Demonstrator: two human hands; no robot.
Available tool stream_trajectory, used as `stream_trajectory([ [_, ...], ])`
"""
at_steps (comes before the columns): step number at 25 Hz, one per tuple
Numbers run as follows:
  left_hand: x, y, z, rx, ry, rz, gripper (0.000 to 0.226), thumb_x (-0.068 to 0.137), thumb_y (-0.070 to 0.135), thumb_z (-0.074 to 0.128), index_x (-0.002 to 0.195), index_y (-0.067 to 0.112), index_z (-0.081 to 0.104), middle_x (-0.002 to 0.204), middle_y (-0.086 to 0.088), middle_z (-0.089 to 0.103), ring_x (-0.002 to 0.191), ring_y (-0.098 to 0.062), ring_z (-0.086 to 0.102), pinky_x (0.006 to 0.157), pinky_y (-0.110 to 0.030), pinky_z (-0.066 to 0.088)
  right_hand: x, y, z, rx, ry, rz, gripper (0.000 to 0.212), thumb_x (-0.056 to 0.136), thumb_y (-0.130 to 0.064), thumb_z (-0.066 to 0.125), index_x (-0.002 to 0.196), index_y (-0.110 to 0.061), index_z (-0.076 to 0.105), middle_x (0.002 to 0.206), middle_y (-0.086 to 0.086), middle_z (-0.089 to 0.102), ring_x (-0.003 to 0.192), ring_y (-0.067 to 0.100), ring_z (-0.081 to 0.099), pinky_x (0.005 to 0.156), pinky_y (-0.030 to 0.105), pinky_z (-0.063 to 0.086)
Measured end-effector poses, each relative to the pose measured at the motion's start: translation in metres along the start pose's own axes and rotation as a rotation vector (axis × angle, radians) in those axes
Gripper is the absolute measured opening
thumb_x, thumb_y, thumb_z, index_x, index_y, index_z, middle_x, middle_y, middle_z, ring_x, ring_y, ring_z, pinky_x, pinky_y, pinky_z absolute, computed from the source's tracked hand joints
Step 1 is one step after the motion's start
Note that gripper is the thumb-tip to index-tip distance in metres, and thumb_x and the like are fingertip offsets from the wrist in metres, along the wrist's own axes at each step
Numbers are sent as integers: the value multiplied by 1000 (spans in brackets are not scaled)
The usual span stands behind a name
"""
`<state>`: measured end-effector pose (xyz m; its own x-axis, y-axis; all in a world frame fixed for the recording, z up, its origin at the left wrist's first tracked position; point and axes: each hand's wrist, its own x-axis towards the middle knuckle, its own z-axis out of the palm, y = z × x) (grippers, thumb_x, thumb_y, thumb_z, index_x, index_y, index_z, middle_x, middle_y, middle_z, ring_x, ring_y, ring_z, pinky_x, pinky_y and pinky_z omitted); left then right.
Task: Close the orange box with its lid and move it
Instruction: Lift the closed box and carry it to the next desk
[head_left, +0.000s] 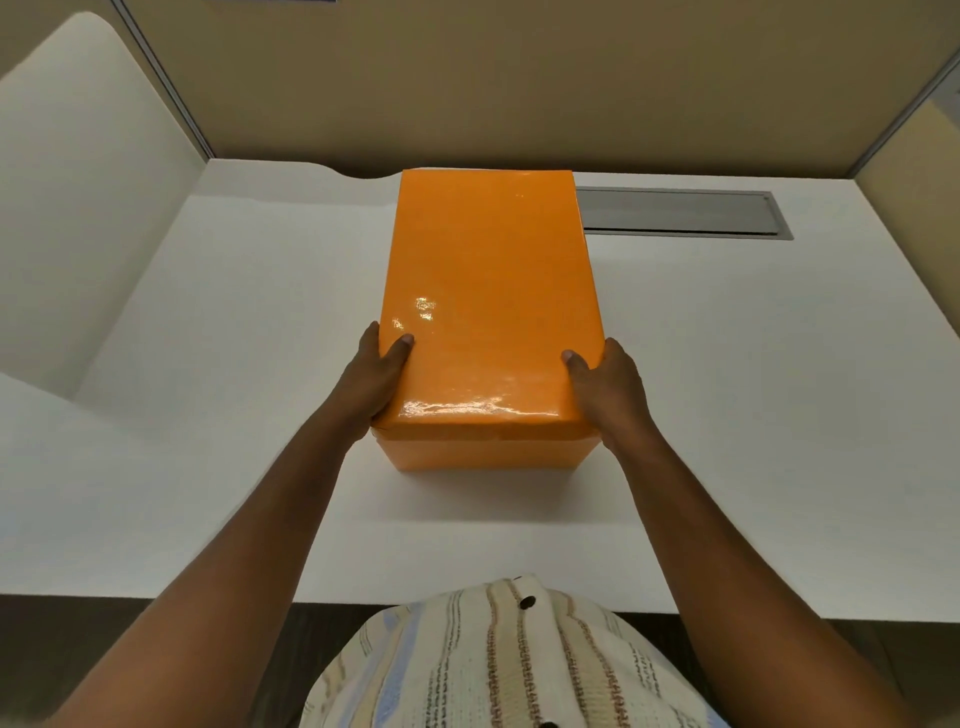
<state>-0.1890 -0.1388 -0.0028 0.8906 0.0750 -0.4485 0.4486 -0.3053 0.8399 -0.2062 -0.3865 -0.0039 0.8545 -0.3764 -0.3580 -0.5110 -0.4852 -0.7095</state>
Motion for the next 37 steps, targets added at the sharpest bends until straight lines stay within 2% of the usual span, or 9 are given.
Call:
stream_trajectory([
  [4, -6, -4, 13, 53, 147, 88, 58, 96, 48, 36, 146, 20, 25, 146, -7, 44, 125, -33, 50, 97, -43, 41, -10, 7, 11, -137, 76, -39, 68, 97, -47, 38, 151, -11, 20, 153, 13, 35, 136, 35, 41, 104, 49, 40],
  [8, -4, -12, 15, 135, 179, 116, 60, 96, 50, 33, 146, 20, 25, 146, -8, 46, 124, -35, 51, 101, -49, 41, -20, 12, 18, -293, 165, -107, 68, 99, -47, 29, 153, -10, 11, 156, 12, 30, 134, 35, 45, 100, 45, 44],
  [15, 4, -11, 11, 42, 114, 47, 72, 94, 51, 37, 150, 30, -2, 158, -6, 25, 137, -36, 38, 108, -52, 33, -11, 9, 7, -254, -8, -114, 64, 99, -47, 28, 153, -31, -3, 151, 12, 35, 128, 36, 49, 96, 45, 45],
  [17, 11, -8, 6, 60, 98, 31, 73, 91, 59, 33, 150, 32, 0, 161, -4, 17, 142, -34, 29, 110, -55, 28, -2, 7, 1, -296, -26, -101, 64, 97, -51, 30, 152, -33, 5, 151, 13, 34, 131, 37, 45, 100, 48, 42],
  [20, 27, 4, -2, 172, 173, 115, 71, 92, 59, 28, 152, 28, 6, 162, -5, 12, 146, -32, 20, 113, -56, 22, 15, 0, -3, -374, 128, -191, 64, 93, -57, 35, 148, -26, 23, 154, 11, 30, 134, 38, 41, 101, 51, 41],
  [25, 62, 35, -7, 191, 152, 269, 64, 95, 52, 33, 151, 27, 12, 159, -5, 22, 142, -30, 30, 112, -53, 26, 70, -30, -3, -353, 70, -316, 63, 99, -48, 32, 154, -23, 13, 163, 3, 11, 145, 34, 25, 112, 50, 30],
  [28, 71, 40, -3, 159, 100, 305, 57, 99, 41, 32, 150, 27, 12, 158, -3, 26, 138, -28, 36, 109, -45, 31, 90, -39, 1, -314, 34, -351, 60, 101, -40, 32, 154, -16, 16, 162, 3, 15, 145, 31, 28, 115, 45, 27],
  [34, 87, 37, 0, 145, 101, 271, 57, 99, 40, 32, 151, 29, 9, 156, -4, 30, 136, -30, 40, 108, -46, 35, 93, -37, 9, -300, 67, -342, 56, 103, -34, 30, 153, -14, 17, 161, 5, 20, 144, 31, 31, 115, 42, 27],
  [37, 89, 35, 0, 165, 130, 282, 58, 98, 39, 37, 150, 26, 15, 156, -4, 31, 136, -30, 40, 108, -47, 35, 94, -43, 6, -347, 89, -350, 54, 102, -35, 33, 150, -10, 28, 155, 10, 35, 137, 33, 42, 111, 43, 35],
])
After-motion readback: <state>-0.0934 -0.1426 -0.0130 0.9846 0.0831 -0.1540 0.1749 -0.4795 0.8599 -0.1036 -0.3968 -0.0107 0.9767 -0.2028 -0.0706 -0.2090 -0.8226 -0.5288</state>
